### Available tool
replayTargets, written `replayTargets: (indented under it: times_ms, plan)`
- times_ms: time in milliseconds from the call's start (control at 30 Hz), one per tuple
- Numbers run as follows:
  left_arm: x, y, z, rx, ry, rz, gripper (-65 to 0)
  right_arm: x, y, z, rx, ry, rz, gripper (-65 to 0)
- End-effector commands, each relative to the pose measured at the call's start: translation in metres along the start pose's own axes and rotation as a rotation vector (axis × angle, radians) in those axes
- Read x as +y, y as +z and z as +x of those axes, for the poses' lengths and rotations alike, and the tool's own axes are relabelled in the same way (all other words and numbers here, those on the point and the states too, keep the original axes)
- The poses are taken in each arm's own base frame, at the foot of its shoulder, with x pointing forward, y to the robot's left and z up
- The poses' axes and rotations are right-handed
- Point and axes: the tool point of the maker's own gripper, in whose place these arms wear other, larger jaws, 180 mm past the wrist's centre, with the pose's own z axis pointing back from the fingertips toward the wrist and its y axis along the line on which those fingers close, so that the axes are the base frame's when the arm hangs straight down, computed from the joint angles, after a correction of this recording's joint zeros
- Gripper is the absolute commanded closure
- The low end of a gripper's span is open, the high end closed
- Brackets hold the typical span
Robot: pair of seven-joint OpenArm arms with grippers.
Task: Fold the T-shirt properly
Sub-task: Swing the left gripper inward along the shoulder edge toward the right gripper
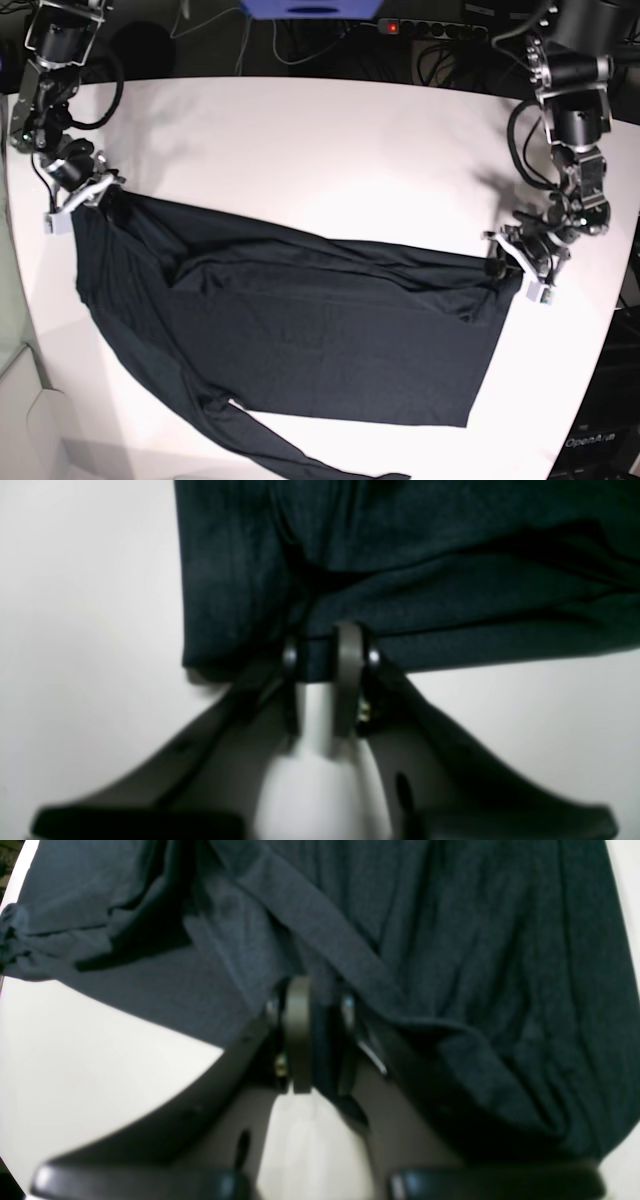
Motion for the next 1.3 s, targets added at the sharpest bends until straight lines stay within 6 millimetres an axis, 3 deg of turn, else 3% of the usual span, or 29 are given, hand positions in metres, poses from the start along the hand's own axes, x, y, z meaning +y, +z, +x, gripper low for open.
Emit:
replayTargets:
  times_ms: [0, 167, 300, 500, 600, 700, 867, 1067, 1267]
  plan:
    - [0.017, 0.032, -0.134, 0.539, -0.098, 0.074, -9.4, -0.023, 0.012, -0.049, 0.233, 0.044, -0.095, -6.2]
    - [0.019, 0.047, -0.165, 0.599, -0.091, 0.077, -9.3, -0.026, 0.016, -0.055, 0.246, 0.043, -0.102, -6.2]
    - [0.029, 0.065, -0.178, 0.619, -0.116, 0.098, -9.3, -0.027, 0.019, -0.061, 0.260, 0.040, -0.106, -6.2]
    - [0.024, 0.083, -0.184, 0.632, -0.193, 0.108, -9.3, -0.029, 0.026, -0.075, 0.284, 0.030, -0.112, -6.2]
    - [0.025, 0.091, -0.177, 0.617, -0.225, 0.127, -9.3, -0.030, 0.026, -0.074, 0.284, 0.031, -0.113, -6.2]
    - [0.036, 0.101, -0.143, 0.507, -0.223, 0.192, -9.3, -0.030, 0.026, -0.074, 0.284, 0.031, -0.113, -6.2]
    - [0.033, 0.100, -0.068, 0.318, -0.234, 0.266, -9.3, -0.029, 0.026, -0.075, 0.284, 0.030, -0.112, -6.2]
    - [0.021, 0.077, 0.024, 0.180, -0.229, 0.278, -9.3, -0.026, 0.024, -0.076, 0.283, 0.027, -0.107, -6.2]
    - [-0.007, 0.058, 0.091, 0.050, -0.230, 0.238, -9.3, -0.026, 0.024, -0.075, 0.282, 0.027, -0.106, -6.2]
